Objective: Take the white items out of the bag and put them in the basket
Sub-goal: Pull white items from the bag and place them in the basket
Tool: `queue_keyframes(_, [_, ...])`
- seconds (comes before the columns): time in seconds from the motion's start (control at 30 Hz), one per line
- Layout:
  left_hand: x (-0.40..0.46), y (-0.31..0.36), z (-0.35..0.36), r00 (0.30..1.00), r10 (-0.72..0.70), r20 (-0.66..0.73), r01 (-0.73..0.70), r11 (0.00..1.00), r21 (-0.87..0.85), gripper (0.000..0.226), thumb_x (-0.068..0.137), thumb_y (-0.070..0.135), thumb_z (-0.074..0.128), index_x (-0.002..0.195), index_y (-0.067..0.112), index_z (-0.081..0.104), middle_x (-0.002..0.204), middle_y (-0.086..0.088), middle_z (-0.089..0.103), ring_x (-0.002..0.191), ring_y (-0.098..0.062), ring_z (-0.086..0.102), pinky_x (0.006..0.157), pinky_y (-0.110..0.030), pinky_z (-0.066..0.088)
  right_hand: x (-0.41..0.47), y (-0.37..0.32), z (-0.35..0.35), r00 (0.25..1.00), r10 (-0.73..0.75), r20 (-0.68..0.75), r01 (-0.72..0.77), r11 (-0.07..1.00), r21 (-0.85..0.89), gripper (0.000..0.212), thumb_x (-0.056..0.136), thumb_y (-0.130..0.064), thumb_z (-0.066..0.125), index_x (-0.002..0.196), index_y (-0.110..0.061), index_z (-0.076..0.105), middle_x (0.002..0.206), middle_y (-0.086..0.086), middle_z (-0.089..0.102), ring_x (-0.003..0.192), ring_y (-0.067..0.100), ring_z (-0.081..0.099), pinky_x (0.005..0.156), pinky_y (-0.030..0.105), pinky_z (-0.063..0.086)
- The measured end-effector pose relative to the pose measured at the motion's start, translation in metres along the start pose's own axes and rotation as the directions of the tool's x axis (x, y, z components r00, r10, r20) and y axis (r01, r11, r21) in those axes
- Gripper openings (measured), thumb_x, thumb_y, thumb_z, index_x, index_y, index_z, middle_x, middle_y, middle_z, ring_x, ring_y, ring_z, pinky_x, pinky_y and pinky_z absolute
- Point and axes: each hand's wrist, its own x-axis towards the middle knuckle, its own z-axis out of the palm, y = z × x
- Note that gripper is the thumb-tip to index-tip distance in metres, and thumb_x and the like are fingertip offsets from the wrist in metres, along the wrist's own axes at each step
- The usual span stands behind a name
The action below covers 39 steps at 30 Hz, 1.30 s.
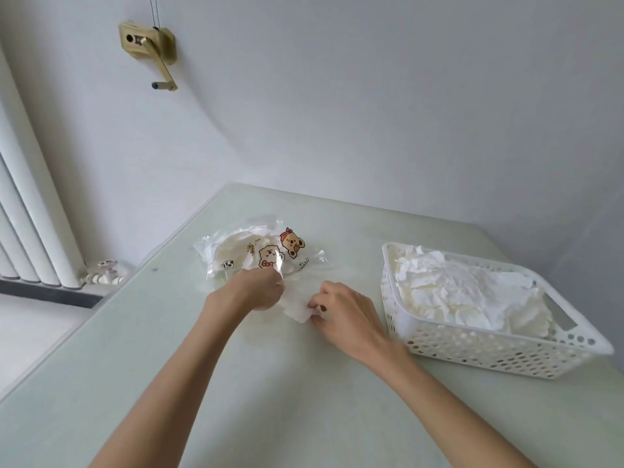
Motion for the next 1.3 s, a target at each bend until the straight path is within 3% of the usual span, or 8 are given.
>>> queue_keyframes(0.1, [0.001, 0.001, -0.003, 1.000, -0.018, 0.015, 0.018, 0.998, -0.053, 0.034, 0.104, 0.031, 0.027, 0.090, 0.013, 0.052, 0.089, -0.006, 0.054, 0.090, -0.027, 0.048, 0.077, -0.029, 0.035, -0.009, 0.010, -0.019, 0.974, 0.173, -0.146, -0.092, 0.892, 0.443, 0.004, 0.089, -0.022, 0.062, 0.085, -0.023, 0.062, 0.097, -0.009, 0.057, 0.084, 0.004, 0.055, 0.069, 0.021, 0.042])
queue_keyframes(0.2, [0.000, -0.002, -0.007, 0.995, 0.020, 0.098, -0.008, 0.993, -0.119, 0.034, 0.103, 0.038, 0.035, 0.109, 0.015, 0.060, 0.110, -0.006, 0.061, 0.109, -0.027, 0.055, 0.092, -0.031, 0.041, -0.017, 0.005, -0.045, 0.947, 0.318, 0.041, -0.215, 0.535, 0.817, 0.020, 0.079, -0.029, 0.060, 0.072, -0.011, 0.054, 0.081, -0.002, 0.055, 0.077, 0.012, 0.050, 0.074, 0.023, 0.041])
queue_keyframes(0.4, [-0.026, 0.015, -0.032, 0.989, 0.135, -0.058, -0.147, 0.887, -0.437, 0.055, 0.091, 0.068, 0.030, 0.107, 0.026, 0.062, 0.111, 0.004, 0.063, 0.106, -0.020, 0.058, 0.099, -0.035, 0.041, -0.045, -0.010, -0.073, 0.938, 0.311, 0.152, -0.150, -0.031, 0.988, 0.013, 0.082, -0.015, 0.054, 0.074, -0.010, 0.062, 0.079, 0.007, 0.060, 0.074, 0.017, 0.060, 0.071, 0.027, 0.056])
queue_keyframes(0.53, [-0.061, 0.065, -0.044, 0.956, 0.291, -0.039, -0.217, 0.608, -0.764, 0.078, 0.078, 0.080, 0.026, 0.126, 0.026, 0.057, 0.122, 0.011, 0.063, 0.110, -0.006, 0.061, 0.096, -0.024, 0.046, -0.056, -0.001, -0.095, 0.932, 0.346, 0.110, -0.164, 0.132, 0.978, 0.023, 0.097, -0.014, 0.045, 0.096, -0.009, 0.068, 0.087, 0.006, 0.071, 0.078, 0.019, 0.067, 0.071, 0.028, 0.055])
queue_keyframes(0.77, [-0.067, 0.133, -0.032, 0.919, 0.286, -0.272, -0.393, 0.609, -0.689, 0.040, 0.080, 0.022, 0.076, 0.112, 0.021, 0.053, 0.107, 0.011, 0.061, 0.093, -0.005, 0.065, 0.080, -0.020, 0.054, -0.069, 0.027, -0.118, 0.788, 0.574, -0.224, -0.049, 0.422, 0.905, 0.012, 0.095, -0.018, 0.054, 0.096, -0.006, 0.058, 0.070, -0.002, 0.064, 0.059, 0.009, 0.059, 0.056, 0.016, 0.048])
queue_keyframes(1.03, [-0.051, 0.166, -0.040, 0.948, 0.286, -0.142, -0.244, 0.361, -0.900, 0.012, 0.094, 0.011, 0.057, 0.101, 0.011, 0.068, 0.084, 0.003, 0.069, 0.075, -0.007, 0.065, 0.064, -0.015, 0.052, -0.076, 0.102, -0.140, 0.564, 0.820, 0.099, 0.052, -0.154, 0.987, 0.030, 0.094, -0.033, 0.057, 0.070, -0.020, 0.046, 0.062, -0.002, 0.043, 0.057, 0.011, 0.042, 0.059, 0.021, 0.041])
queue_keyframes(1.2, [-0.047, 0.173, -0.040, 0.972, 0.167, -0.164, -0.200, 0.227, -0.953, 0.013, 0.094, 0.011, 0.057, 0.099, 0.015, 0.068, 0.085, 0.003, 0.071, 0.069, -0.005, 0.067, 0.064, -0.014, 0.054, -0.083, 0.107, -0.151, 0.524, 0.782, -0.337, -0.127, 0.463, 0.877, 0.028, 0.089, -0.045, 0.061, 0.096, -0.020, 0.051, 0.098, -0.009, 0.054, 0.090, 0.007, 0.056, 0.076, 0.015, 0.044])
queue_keyframes(1.3, [-0.047, 0.177, -0.046, 0.974, 0.140, -0.175, -0.194, 0.134, -0.972, 0.014, 0.095, 0.010, 0.056, 0.104, 0.011, 0.066, 0.085, 0.000, 0.071, 0.067, -0.006, 0.067, 0.061, -0.014, 0.054, -0.090, 0.091, -0.167, 0.680, 0.623, -0.386, -0.104, 0.603, 0.791, 0.047, 0.074, -0.057, 0.069, 0.099, -0.021, 0.053, 0.101, -0.012, 0.058, 0.093, 0.005, 0.057, 0.070, 0.012, 0.041])
